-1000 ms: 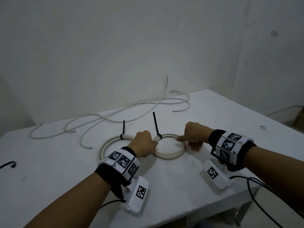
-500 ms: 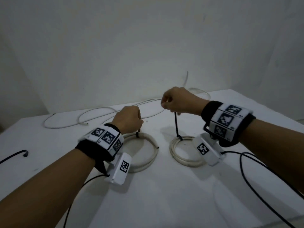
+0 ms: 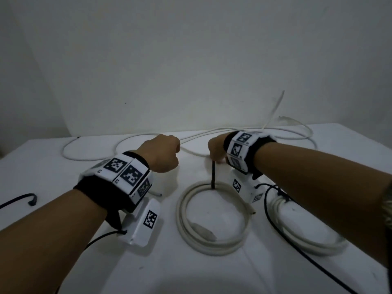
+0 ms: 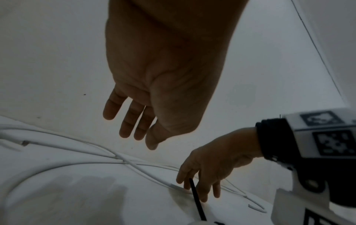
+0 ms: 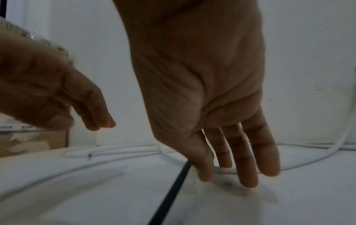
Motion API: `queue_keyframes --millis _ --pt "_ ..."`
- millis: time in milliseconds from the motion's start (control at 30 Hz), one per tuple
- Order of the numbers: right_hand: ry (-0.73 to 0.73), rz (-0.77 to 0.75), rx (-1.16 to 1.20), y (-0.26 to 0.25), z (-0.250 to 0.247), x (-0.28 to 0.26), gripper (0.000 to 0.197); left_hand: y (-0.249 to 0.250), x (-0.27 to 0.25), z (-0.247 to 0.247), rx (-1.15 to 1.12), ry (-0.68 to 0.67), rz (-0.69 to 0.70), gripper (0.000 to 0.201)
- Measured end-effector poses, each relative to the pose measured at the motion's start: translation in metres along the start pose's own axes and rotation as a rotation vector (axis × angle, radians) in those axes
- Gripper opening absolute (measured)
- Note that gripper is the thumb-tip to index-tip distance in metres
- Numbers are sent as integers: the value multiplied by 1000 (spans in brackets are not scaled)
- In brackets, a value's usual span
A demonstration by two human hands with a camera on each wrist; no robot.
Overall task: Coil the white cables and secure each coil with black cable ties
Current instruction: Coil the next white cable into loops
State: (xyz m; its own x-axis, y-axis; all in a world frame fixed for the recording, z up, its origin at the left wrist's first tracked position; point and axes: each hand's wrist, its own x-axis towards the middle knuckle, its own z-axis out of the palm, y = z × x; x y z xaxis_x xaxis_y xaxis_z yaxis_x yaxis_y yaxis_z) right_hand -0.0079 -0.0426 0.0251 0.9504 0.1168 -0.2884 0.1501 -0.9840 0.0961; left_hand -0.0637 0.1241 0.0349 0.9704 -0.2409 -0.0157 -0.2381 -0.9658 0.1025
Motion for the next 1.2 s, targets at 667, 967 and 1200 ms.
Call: queue_keyframes --millis 667,967,1200 --pt "1052 -80 327 59 -154 -147 18 30 -71 -100 -220 370 -37 76" --pt "1297 -302 446 63 -195 -290 13 127 -138 -177 -942 687 224 63" --pt "946 -313 492 86 -124 -348 14 160 -193 -166 -1678 418 336 37"
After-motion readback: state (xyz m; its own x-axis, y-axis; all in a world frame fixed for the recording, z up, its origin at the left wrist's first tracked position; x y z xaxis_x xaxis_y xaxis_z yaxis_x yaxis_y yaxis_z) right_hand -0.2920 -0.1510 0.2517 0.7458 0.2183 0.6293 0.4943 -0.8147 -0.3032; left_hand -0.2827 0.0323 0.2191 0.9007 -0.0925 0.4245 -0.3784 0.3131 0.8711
